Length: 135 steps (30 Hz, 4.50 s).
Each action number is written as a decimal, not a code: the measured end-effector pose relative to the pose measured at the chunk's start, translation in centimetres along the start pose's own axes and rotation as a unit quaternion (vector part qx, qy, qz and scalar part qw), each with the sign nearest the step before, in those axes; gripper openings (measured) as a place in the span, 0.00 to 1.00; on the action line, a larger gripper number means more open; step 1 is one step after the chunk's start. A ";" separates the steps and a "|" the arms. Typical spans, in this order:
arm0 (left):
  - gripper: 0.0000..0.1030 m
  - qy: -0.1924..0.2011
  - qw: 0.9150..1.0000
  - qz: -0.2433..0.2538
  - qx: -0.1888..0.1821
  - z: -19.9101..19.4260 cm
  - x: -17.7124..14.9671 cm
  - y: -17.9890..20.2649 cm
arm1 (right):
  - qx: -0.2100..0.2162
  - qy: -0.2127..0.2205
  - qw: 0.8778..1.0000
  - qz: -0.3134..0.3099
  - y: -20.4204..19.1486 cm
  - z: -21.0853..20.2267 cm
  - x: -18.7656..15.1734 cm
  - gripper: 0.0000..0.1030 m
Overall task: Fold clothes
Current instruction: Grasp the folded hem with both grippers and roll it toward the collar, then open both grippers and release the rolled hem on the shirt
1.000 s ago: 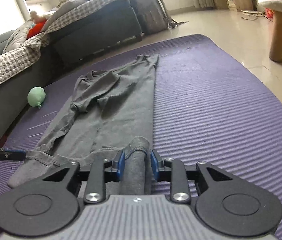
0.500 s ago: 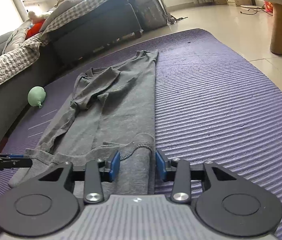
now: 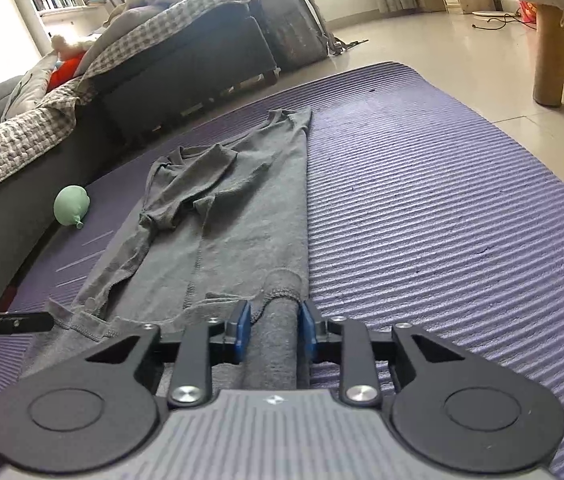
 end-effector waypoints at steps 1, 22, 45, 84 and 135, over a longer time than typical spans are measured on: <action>0.79 -0.007 1.000 0.002 0.004 0.3 -0.2 0.0 | 0.000 0.000 1.000 0.000 0.0 0.0 0.0 0.28; 0.09 0.009 1.000 0.023 0.009 -0.6 0.1 0.8 | -0.002 0.043 0.997 -0.057 -1.7 -1.1 0.0 0.12; 0.29 0.015 0.982 0.173 0.074 -1.2 0.2 4.9 | 0.010 0.039 0.993 -0.110 -4.0 -1.3 -1.1 0.21; 0.04 0.035 0.997 -0.074 -0.002 0.4 0.1 -0.7 | 0.006 0.014 1.000 -0.019 -1.5 -0.3 -0.1 0.07; 0.84 -0.029 0.991 -0.132 0.005 2.8 1.5 -6.4 | -0.035 -0.038 0.998 -0.024 -0.1 4.3 6.1 0.50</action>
Point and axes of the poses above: each gripper's, at about its wrist camera, not at the fingertips, and z roughly the way its jaws point, y to its right, x to its top, the point moved 8 cm from there along z, roughly the way its jaws point, and after that the axes turned 11 degrees about z, right-handed, at the moved point
